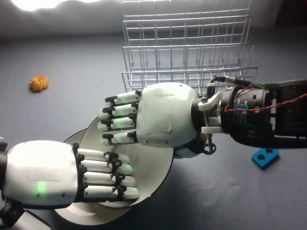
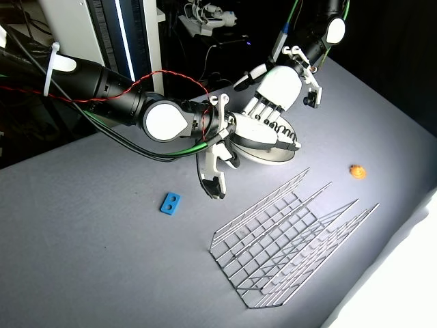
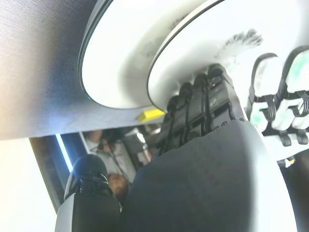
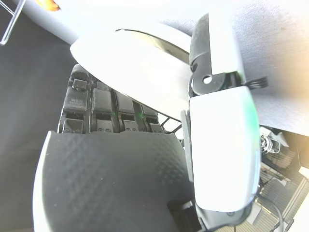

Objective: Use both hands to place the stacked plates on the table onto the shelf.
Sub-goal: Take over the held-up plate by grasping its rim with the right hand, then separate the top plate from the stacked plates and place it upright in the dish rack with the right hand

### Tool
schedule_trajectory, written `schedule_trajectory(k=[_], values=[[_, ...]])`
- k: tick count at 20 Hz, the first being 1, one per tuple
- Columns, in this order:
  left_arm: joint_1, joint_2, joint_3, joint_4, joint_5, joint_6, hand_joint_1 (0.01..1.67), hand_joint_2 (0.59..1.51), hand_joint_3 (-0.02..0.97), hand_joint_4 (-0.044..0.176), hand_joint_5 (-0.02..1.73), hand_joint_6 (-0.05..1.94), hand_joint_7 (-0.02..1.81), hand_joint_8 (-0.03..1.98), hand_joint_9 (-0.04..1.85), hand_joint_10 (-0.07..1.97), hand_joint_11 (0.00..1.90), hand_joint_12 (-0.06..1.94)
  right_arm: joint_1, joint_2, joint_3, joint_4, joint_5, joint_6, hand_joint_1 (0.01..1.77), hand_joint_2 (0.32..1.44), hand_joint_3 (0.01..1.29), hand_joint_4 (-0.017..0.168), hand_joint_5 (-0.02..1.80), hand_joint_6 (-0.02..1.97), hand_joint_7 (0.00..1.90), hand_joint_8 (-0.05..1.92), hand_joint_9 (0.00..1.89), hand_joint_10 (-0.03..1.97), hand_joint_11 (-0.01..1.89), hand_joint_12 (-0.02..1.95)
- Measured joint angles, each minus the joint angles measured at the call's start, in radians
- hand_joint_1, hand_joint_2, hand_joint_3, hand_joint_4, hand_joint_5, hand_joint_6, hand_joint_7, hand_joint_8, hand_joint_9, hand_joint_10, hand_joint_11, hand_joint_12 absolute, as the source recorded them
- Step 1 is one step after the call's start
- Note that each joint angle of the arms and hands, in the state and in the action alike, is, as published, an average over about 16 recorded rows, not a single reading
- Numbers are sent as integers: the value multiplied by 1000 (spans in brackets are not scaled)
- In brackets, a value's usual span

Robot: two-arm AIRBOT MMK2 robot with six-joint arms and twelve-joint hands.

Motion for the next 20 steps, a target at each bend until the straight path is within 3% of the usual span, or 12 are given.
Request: schedule_trajectory(k=[4, 10, 20], values=[[1, 1, 3, -8, -4, -1, 17, 1114, 15, -4, -2, -13, 17, 3, -6, -17, 18, -22, 0, -6, 6, 1, 10, -4, 1119, 1005, 15, 3, 315, 10, 316, 4, 296, 31, 67, 698], [2, 3, 16, -22, -21, -2, 17, 1115, 14, -5, -7, -14, 15, 1, -4, -13, 17, -19, 2, -8, 6, 2, 42, -10, 1124, 999, 16, -3, 573, 44, 634, 3, 642, 43, 284, 1056], [-13, 13, 97, -75, -64, -10, 17, 1119, 13, -1, 1, 0, 14, 5, 8, 2, 16, 2, 12, -12, 3, 17, 90, -12, 1125, 964, 14, -6, 833, 266, 954, 301, 1131, 20, 778, 991]])
